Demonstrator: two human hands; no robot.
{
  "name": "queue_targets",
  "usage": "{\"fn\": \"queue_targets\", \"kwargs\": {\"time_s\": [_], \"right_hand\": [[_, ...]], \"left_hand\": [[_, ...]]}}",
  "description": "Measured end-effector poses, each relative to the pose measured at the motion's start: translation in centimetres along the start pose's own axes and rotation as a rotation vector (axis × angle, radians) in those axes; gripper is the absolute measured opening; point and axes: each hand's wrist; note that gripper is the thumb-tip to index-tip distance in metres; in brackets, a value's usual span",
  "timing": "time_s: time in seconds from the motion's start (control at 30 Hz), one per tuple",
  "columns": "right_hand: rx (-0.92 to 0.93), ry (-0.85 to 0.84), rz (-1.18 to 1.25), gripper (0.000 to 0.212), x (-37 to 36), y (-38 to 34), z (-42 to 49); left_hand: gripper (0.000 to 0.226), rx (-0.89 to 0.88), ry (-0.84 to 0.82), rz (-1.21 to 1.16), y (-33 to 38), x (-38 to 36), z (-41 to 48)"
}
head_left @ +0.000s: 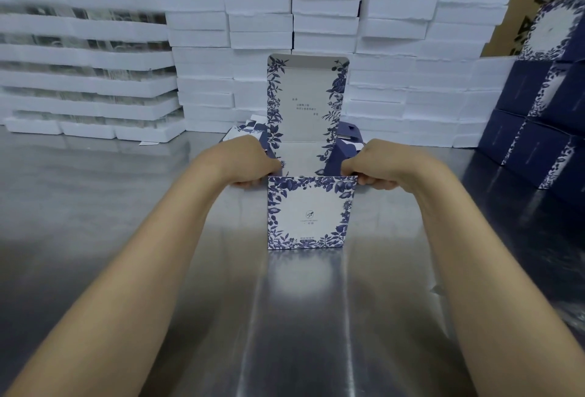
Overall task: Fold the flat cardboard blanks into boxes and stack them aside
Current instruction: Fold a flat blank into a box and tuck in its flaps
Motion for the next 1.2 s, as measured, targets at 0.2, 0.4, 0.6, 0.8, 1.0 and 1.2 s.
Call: {"fn": "queue_targets", "kwargs": {"time_s": [0.2,0.4,0.6,0.8,1.0,1.2], "right_hand": [[0.013,0.087,0.052,0.051,0.5,0.4,0.5],[0.048,0.134,0.057,0.054,-2.2,0.1,1.1],[-0.02,0.11,-0.068,0.032,-1.8,-0.1,1.4],[-0.041,0.12,0.065,0.041,-2.2,0.5,1.6],[0.006,0.319,0.286,0.047,-1.4,1.9,2.6],[0.184,0.23,0.544,0.056,-3.7,2.0,3.3]], "left_hand": [[0.069,0.014,0.104,0.005,-0.6,0.9,0.3],[0.054,0.058,-0.019,-0.083,-0.5,-1.1,0.7],[0.028,0.11,-0.006,-0.12,0.0,-1.7,0.8],[0.044,0.108,-0.001,-0.174,-0.1,-1.7,1.2],[0.041,-0.036,0.431,-0.392,-1.0,-0.7,1.7],[0.09,-0.142,0.116,-0.773,-1.1,-4.0,2.2]]}}
Point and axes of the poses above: each hand's wrist, its own z-axis towards the middle knuckle, its own x-axis out of the back of the hand, y = z × x, and after that the axes turned 13 degrees about y, right-handed
